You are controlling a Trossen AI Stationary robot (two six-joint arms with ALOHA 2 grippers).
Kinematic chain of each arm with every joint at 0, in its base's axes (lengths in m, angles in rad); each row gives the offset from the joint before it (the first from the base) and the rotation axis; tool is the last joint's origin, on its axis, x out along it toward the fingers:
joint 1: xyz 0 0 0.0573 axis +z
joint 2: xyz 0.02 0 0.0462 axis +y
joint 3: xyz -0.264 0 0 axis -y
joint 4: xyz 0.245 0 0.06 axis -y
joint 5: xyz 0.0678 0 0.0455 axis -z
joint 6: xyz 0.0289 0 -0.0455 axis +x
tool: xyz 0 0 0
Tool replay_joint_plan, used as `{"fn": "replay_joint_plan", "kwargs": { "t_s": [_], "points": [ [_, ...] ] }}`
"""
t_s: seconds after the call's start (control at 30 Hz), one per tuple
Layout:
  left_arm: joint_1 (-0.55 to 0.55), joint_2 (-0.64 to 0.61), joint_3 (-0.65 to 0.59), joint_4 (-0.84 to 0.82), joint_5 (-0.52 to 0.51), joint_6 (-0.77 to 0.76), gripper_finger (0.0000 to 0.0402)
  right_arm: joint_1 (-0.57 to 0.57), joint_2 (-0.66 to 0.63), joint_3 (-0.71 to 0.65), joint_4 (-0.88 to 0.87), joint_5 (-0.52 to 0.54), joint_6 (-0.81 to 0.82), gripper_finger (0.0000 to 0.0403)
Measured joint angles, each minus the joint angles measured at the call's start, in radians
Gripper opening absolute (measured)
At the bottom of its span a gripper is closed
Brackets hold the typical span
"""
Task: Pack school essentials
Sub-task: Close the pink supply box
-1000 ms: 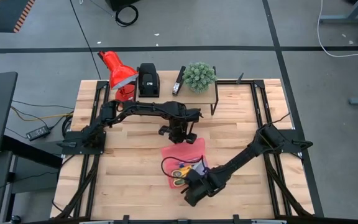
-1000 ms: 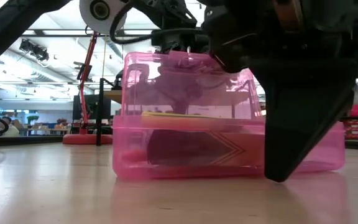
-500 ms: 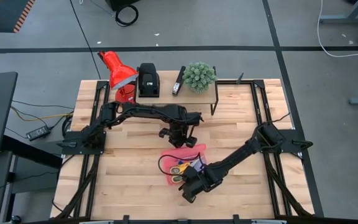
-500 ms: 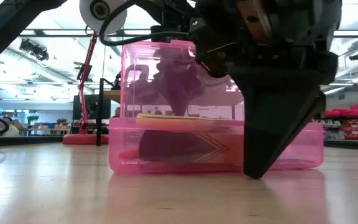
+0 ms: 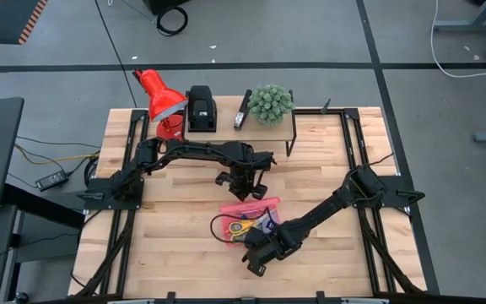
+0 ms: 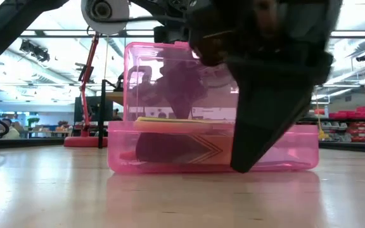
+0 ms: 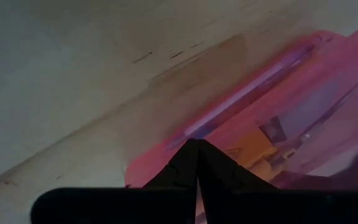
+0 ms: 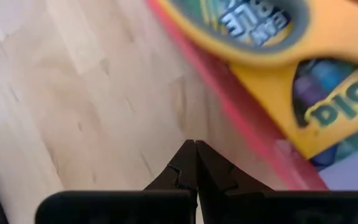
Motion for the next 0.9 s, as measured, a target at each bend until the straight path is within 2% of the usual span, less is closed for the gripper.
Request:
{"fn": "replay_joint_plan", "kwargs": {
  "t_s": [0.13, 0.4, 0.7, 0.9],
  "points": [
    [0.0, 0.0, 0.0, 0.0, -0.015, 0.001, 0.0011, 0.046, -0.018, 0.001, 0.001, 0.093, 0.003, 0.0006],
    [-0.008, 0.0, 0.0, 0.009, -0.023, 0.008, 0.0015, 0.152, -0.148, 0.001, -0.093, 0.365, 0.047, 0.0006],
    [-0.037, 0.0, 0.0, 0.016, -0.045, -0.004, 0.0008, 0.222, -0.303, 0.001, -0.222, 0.571, 0.125, 0.0006],
    [-0.059, 0.0, 0.0, 0.022, -0.058, -0.028, 0.0015, 0.21, -0.358, 0.001, -0.319, 0.656, 0.149, 0.0006]
  ]
}}
